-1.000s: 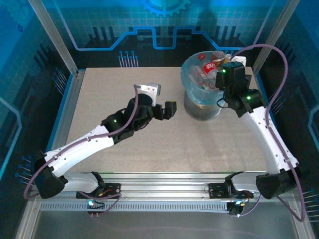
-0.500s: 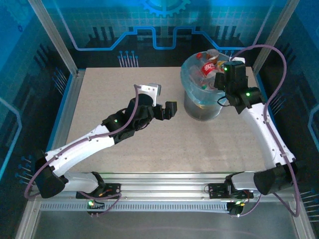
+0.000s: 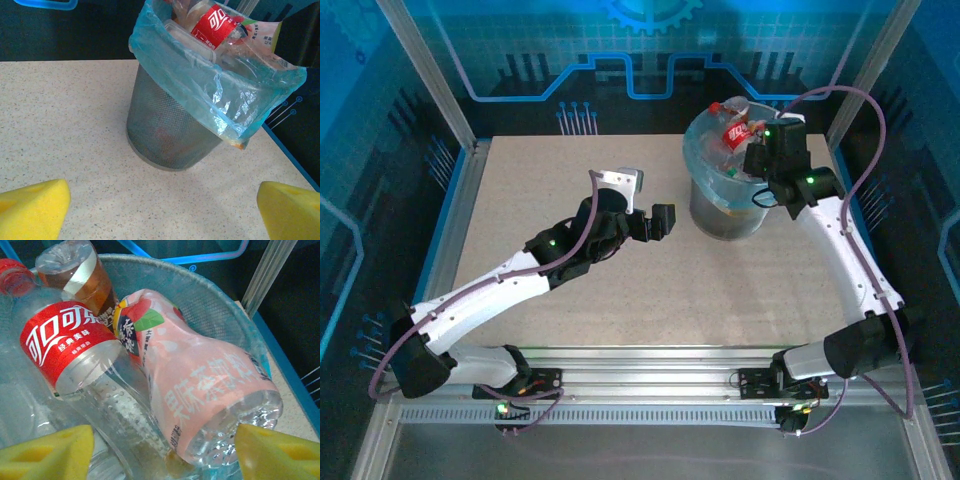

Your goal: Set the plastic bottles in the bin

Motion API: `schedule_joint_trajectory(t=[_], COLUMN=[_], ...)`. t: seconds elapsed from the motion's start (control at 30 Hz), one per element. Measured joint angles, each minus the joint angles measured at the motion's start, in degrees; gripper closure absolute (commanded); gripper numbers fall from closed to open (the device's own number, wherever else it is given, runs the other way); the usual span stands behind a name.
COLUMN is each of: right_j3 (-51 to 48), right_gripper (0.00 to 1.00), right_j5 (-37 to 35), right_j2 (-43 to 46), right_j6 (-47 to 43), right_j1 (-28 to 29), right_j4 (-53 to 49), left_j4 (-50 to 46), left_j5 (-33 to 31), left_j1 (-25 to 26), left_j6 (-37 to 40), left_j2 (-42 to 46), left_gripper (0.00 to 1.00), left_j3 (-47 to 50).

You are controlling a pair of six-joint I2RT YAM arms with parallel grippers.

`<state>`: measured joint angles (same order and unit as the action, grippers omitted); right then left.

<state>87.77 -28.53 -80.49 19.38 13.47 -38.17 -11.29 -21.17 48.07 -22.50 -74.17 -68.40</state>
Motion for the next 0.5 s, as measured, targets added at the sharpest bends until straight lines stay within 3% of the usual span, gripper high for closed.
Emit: schedule_joint_trajectory(t=[0.1, 0.3, 0.4, 0.5], right_j3=[2.1, 2.6, -3.6, -14.9], right_gripper=[0.13, 0.10, 0.10, 0.11], right_j5=[1.1, 0.2, -1.9, -4.3], right_j2=[0.2, 7.1, 15.7, 24.5], right_j6=[0.1, 0.1, -0.4, -1.9], right_j1=[0.1, 0.3, 0.3, -0.9], right_j4=[-1.1, -0.8, 3.0, 7.5], left_j4=[0.0, 0.4, 2.4, 6.4], left_j5=[0.0, -4.0, -8.1, -11.8], left_j1=[0.0, 0.0, -1.3, -6.5], left_j6=[0.2, 3.5, 6.7, 9.2], left_j2=[0.0, 1.8, 5.6, 10.9], left_gripper=[0.03, 0.01, 0.01, 0.01], left_j3=[0.0, 0.8, 4.5, 11.5])
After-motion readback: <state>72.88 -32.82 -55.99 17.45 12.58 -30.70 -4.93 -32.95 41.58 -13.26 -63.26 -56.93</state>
